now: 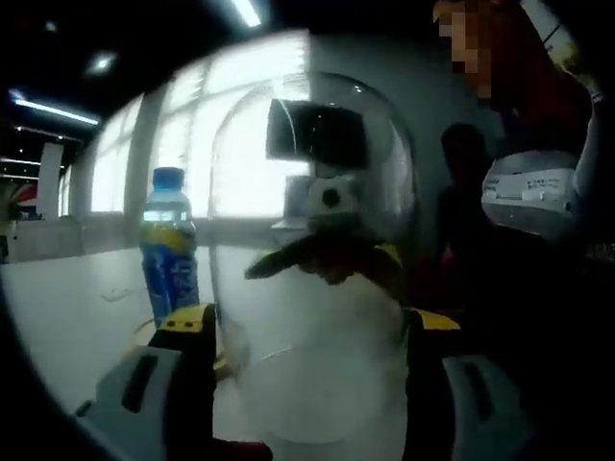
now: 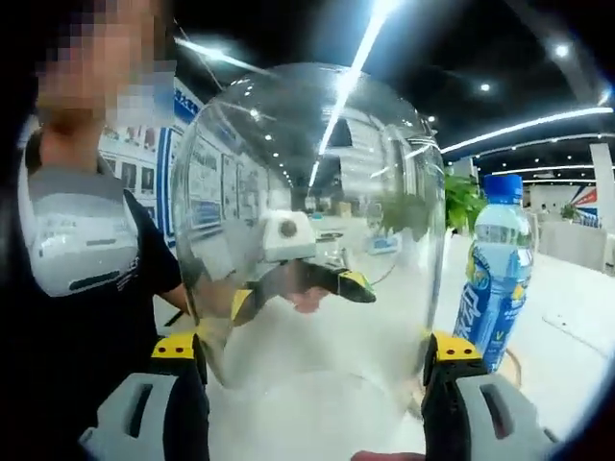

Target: Open the cover put in the Mizone put the cover back on

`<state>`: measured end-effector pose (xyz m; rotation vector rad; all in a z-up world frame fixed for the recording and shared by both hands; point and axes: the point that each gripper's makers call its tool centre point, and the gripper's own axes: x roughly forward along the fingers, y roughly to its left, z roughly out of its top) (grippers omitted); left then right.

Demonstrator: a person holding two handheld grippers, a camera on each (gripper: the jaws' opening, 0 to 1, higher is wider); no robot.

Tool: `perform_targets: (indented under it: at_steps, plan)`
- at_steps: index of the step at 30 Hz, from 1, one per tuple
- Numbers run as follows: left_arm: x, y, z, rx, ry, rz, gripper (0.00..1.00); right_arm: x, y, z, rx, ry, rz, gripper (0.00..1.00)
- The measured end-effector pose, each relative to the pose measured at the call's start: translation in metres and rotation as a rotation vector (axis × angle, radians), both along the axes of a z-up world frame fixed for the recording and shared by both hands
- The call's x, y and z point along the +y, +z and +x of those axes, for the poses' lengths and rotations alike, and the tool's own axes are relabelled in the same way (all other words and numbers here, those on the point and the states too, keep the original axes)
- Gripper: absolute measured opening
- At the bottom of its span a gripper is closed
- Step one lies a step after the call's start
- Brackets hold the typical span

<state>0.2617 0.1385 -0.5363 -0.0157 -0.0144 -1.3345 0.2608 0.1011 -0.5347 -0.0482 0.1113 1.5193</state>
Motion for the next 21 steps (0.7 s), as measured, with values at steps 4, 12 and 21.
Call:
perform_targets:
  at_steps: [4, 12, 21]
  plan:
    - [-0.003, -0.001, 0.0, 0.009, 0.003, -0.003, 0.73, 0.004, 0.003, 0.0, 0.02, 0.0, 0.103, 0.9]
    - [-0.007, -0.002, 0.003, 0.03, 0.001, -0.022, 0.76, 0.003, 0.004, 0.002, 0.01, -0.005, 0.131, 0.9]
    - [-0.012, -0.001, 0.005, 0.052, -0.004, -0.044, 0.79, 0.003, 0.003, 0.003, 0.012, 0.011, 0.118, 0.9]
